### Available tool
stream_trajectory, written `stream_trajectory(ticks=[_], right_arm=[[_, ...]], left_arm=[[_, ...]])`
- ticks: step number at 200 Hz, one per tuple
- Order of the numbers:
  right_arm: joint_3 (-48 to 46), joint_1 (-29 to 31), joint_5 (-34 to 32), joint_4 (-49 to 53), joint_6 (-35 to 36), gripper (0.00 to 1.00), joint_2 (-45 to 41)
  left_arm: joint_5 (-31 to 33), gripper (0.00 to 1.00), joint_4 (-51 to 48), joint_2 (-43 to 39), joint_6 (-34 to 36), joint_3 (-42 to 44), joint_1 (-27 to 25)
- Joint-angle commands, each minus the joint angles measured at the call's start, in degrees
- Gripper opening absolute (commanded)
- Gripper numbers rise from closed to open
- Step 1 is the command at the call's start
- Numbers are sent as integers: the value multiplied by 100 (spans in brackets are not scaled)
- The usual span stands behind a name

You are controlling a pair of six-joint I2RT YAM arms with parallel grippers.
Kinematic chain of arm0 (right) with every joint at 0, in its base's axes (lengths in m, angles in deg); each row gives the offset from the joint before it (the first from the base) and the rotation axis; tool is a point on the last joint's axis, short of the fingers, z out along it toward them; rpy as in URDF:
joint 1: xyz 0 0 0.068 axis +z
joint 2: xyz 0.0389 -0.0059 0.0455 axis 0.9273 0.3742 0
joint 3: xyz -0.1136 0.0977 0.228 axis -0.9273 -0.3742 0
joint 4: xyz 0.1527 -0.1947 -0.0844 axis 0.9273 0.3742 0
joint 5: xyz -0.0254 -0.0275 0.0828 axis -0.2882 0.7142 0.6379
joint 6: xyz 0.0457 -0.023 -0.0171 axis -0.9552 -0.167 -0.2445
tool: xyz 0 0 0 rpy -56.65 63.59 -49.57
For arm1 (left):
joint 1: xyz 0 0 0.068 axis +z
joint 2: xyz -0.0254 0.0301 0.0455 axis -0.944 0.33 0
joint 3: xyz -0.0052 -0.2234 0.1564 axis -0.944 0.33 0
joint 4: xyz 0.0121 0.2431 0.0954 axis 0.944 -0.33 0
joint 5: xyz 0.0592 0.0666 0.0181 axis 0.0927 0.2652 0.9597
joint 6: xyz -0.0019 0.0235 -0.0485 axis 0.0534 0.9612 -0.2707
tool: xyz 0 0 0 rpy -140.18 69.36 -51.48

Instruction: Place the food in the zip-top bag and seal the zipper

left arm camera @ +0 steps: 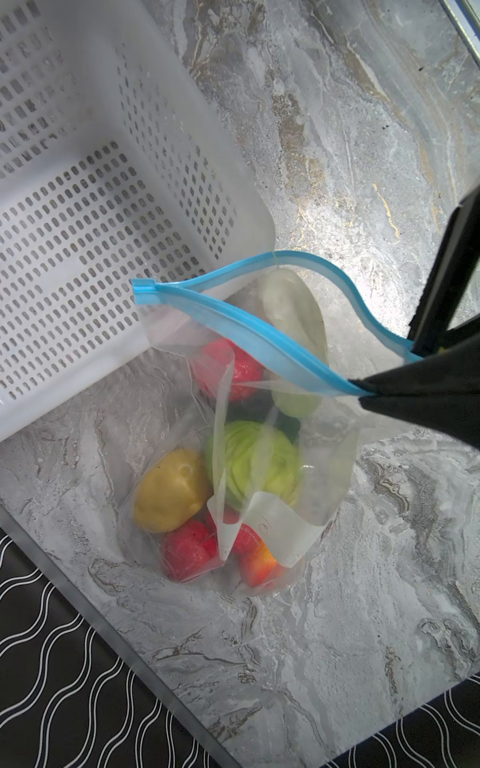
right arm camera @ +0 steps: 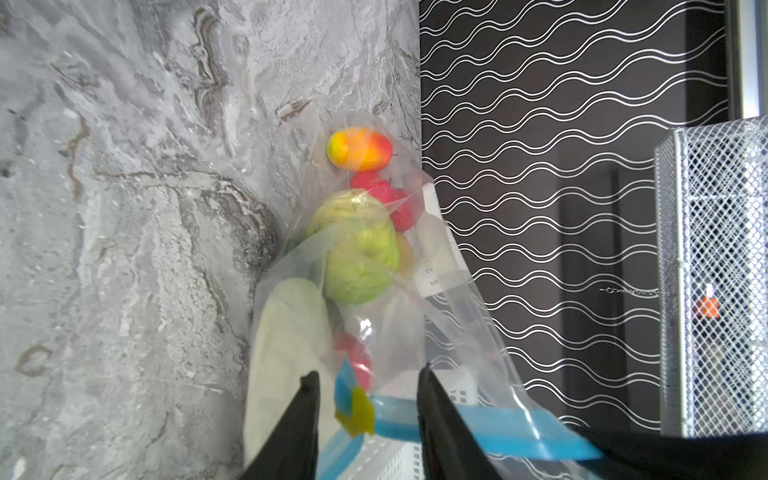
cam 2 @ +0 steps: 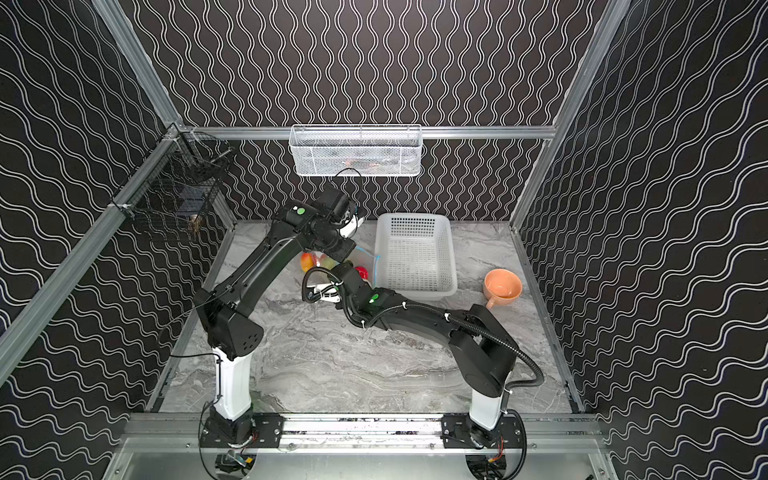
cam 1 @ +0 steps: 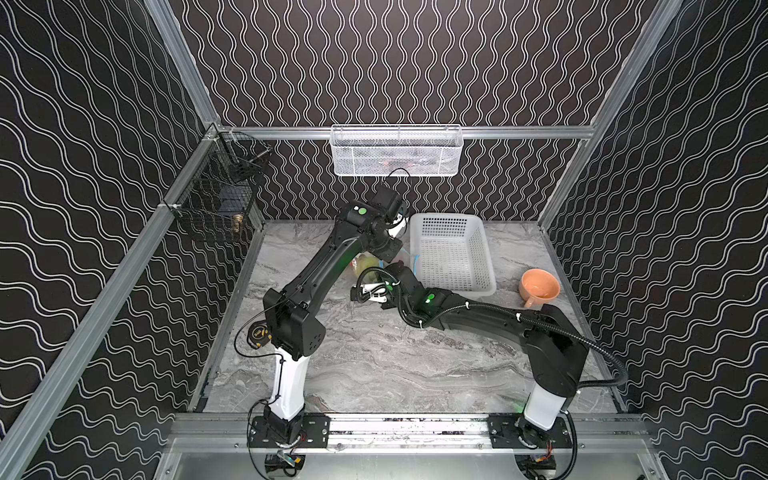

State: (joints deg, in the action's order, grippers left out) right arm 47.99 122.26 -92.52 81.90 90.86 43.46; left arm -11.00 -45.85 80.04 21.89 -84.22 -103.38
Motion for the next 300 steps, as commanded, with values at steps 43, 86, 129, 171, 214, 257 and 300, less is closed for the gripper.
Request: stream_trajectory(ticks=[43,86,129,171,214,257,300], right_arm=[[176,-18,-23,-24,78,2,131],[234,-27,80,14,-124,0,133],[489,-54,188,194,-653,0,181],[594,-106,251,258,-1067,0,252],[1327,-219,717,665,-1665,0,425],[2227,-402,1341,1019,-2232,0,731],[3234,-590,2011,1578,-2847,0,1161]], left_arm=[[10,0,-211,32,30,-134,12],[49,0,-295,100,-33,-244,12],[326,98,-1020,702,-32,-1373,142],[140,99,-620,397,-89,-1595,992],[-74,99,-20,-271,5,-1231,1938],[-1924,99,583,-890,-241,-511,3512],[-2888,99,1465,-1521,337,1087,3818]])
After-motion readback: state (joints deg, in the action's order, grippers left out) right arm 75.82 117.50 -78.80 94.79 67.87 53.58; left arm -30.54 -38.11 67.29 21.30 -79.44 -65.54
